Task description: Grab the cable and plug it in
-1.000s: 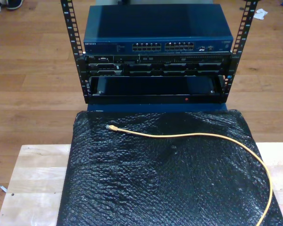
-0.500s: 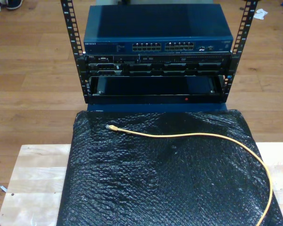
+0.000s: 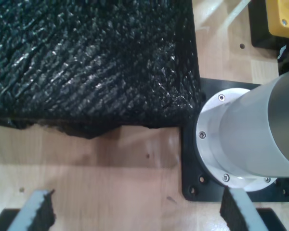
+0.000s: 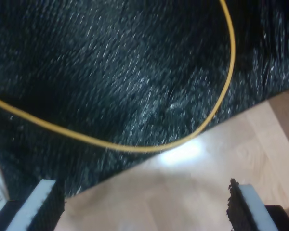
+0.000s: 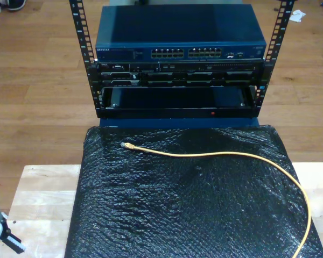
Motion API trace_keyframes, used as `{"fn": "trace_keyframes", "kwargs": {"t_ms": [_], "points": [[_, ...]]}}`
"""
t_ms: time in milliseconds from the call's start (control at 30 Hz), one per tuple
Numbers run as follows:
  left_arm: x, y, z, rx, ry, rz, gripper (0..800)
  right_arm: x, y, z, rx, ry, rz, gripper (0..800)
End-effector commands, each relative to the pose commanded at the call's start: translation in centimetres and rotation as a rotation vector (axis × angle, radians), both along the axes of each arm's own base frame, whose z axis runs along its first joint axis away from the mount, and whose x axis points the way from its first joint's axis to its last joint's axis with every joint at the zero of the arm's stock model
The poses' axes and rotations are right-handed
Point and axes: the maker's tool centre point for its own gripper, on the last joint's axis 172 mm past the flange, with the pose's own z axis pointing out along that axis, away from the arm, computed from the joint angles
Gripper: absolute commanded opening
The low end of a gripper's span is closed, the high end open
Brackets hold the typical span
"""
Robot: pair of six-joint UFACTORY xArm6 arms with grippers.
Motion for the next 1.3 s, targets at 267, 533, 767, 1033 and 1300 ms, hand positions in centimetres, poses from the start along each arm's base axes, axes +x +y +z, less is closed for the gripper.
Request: {"fn": "trace_keyframes", "kwargs": {"t_ms": [267, 533, 767, 1033, 1300], "points": [[1.3, -1.6, 0.5, -0.026, -0.006, 0.033, 800, 3.3, 4.9, -0.6, -0.02, -0.015, 0.013, 794], [1.3, -1.6, 0.3, -0.028, -0.001, 0.037, 800, 5.4, 9.5, -2.0, -0.062, 0.005, 0.053, 794], [1.1, -1.8, 0.2, -0.032, 0.004, 0.037, 800, 7.1, 13.3, -4.0, -0.138, 0.017, 0.097, 794], [1.1, -1.7, 0.2, -0.033, 0.003, 0.037, 800, 9.8, 18.8, -5.9, -0.224, 0.034, 0.163, 794], [1.1, -1.8, 0.2, -0.035, 0.005, 0.037, 800, 11.3, 23.9, -8.2, -0.357, 0.058, 0.236, 794]]}}
